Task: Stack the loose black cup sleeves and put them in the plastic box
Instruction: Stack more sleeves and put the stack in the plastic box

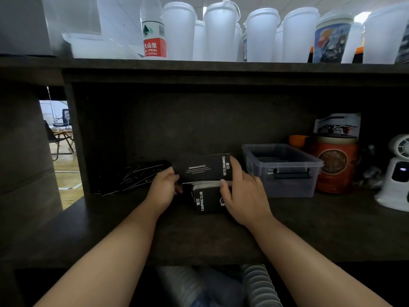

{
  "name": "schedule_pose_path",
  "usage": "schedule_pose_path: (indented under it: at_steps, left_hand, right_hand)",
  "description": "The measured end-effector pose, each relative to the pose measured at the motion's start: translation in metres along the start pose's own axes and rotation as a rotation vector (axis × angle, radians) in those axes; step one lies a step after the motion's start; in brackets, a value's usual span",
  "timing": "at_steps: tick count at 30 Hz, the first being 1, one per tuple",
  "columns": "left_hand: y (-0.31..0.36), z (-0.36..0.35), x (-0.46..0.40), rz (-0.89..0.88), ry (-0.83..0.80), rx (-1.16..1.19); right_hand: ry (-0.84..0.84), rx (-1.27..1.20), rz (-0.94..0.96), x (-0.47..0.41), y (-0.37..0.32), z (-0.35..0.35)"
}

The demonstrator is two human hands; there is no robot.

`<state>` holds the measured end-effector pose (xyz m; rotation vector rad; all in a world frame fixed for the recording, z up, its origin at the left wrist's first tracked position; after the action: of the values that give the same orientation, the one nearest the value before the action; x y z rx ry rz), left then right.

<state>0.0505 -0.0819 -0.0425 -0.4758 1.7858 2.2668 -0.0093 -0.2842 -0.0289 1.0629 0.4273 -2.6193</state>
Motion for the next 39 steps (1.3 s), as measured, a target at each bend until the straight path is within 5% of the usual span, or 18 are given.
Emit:
schedule_pose_path:
  at_steps: [16,22,25,29,39]
  left_hand:
    - [0.005,-0.003,0.007,-0.052,-0.043,-0.165]
    - [-0.012,0.016,-0.001,0.08,0.208,-0.366]
    - [-0.023,0.012,-0.006,0.163,0.102,-0.484]
    - [-0.017,-0.006,-0.004,0.099,-0.141,-0.943]
    - [-0.012,-0.013,0.002,0.02,-0.246,-0.868]
  right_hand:
    - [-0.016,0.141,0.02,-0.001,-0.002,-0.007]
    - [0.044,0.176,0.014,0.001,-0.004,0.0]
    - [0.114,0.164,0.0,0.003,-0.004,0.005]
    - [0.103,0.16,-0.008,0.002,-0.004,0.004]
    - [0.062,0.173,-0.02,0.002,-0.005,0.004]
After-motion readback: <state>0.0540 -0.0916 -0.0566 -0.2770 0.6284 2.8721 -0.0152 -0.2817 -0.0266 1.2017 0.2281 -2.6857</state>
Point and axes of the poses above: each hand's wrist, its own x-axis away from the middle knuckle, its own z-axis out of the back of the hand, y = z × x, the point moved 6 cm from there along -x, towards the middle knuckle, and after that the axes turned 1 degree about -y, right-handed, at the moved point
